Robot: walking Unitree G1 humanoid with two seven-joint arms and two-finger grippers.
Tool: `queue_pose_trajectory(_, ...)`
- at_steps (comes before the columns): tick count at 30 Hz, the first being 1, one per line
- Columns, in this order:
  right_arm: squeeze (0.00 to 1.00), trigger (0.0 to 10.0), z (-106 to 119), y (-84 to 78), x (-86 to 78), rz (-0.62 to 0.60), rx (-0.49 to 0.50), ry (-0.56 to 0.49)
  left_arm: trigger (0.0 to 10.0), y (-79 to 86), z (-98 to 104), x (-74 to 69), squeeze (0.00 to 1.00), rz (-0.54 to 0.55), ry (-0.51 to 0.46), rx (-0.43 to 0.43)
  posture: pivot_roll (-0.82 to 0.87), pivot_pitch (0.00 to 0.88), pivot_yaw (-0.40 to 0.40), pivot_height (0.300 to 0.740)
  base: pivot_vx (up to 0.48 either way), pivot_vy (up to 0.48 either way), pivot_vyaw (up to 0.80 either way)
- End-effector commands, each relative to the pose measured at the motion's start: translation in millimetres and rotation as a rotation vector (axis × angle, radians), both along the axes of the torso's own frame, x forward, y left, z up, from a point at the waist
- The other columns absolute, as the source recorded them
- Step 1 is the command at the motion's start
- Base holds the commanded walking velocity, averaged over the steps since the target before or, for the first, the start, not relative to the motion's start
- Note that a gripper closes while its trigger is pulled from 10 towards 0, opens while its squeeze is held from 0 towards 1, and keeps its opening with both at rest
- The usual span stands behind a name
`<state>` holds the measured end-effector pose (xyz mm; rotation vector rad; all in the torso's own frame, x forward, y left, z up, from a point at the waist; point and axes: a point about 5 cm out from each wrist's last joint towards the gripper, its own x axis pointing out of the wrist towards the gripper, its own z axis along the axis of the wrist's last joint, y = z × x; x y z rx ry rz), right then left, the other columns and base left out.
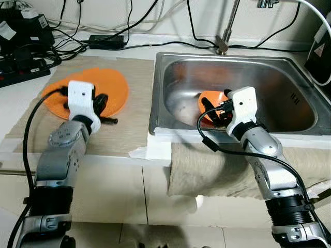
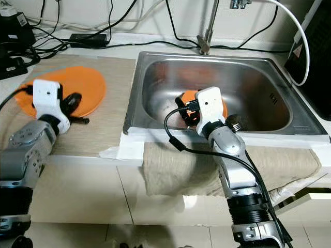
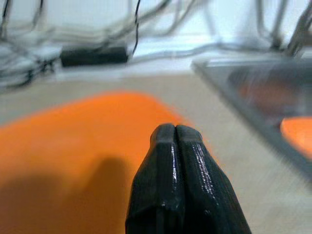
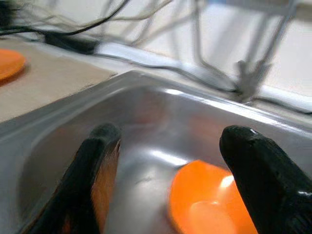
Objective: Kitchen organization
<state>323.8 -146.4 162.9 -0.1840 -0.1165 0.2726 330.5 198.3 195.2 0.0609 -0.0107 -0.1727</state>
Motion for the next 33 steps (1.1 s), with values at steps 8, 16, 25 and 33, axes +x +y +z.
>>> queue_pose_trajectory(8, 0.0, 10.0, 26.1, -15.0, -1.3, -0.187, 0.032, -0.208, 10.0, -19.3, 16.9, -2.1, 0.0, -0.012, -0.143, -0.015, 0.07, 0.0, 0.022, 0.74, 0.0, 0.0, 0.0)
queue_pose_trajectory(16, 0.0, 10.0, 29.7, -22.1, -8.2, -0.244, 0.012, -0.303, 10.0, 8.4, -4.6, -11.4, 0.0, 0.174, -0.177, 0.006, 0.06, 0.0, 0.031, 0.74, 0.0, 0.0, 0.0)
queue_pose_trajectory(25, 0.0, 10.0, 5.9, -12.7, -15.3, -0.238, 0.086, -0.292, 10.0, 9.1, -26.6, -12.2, 0.0, 0.239, -0.21, 0.071, 0.05, 0.0, 0.032, 0.74, 0.0, 0.0, 0.0)
queue_pose_trajectory(33, 0.0, 10.0, -4.0, -20.6, -8.3, -0.262, 0.094, -0.263, 10.0, -6.7, -24.4, -4.7, 0.0, 0.206, -0.241, 0.055, 0.05, 0.0, 0.028, 0.74, 0.0, 0.0, 0.0)
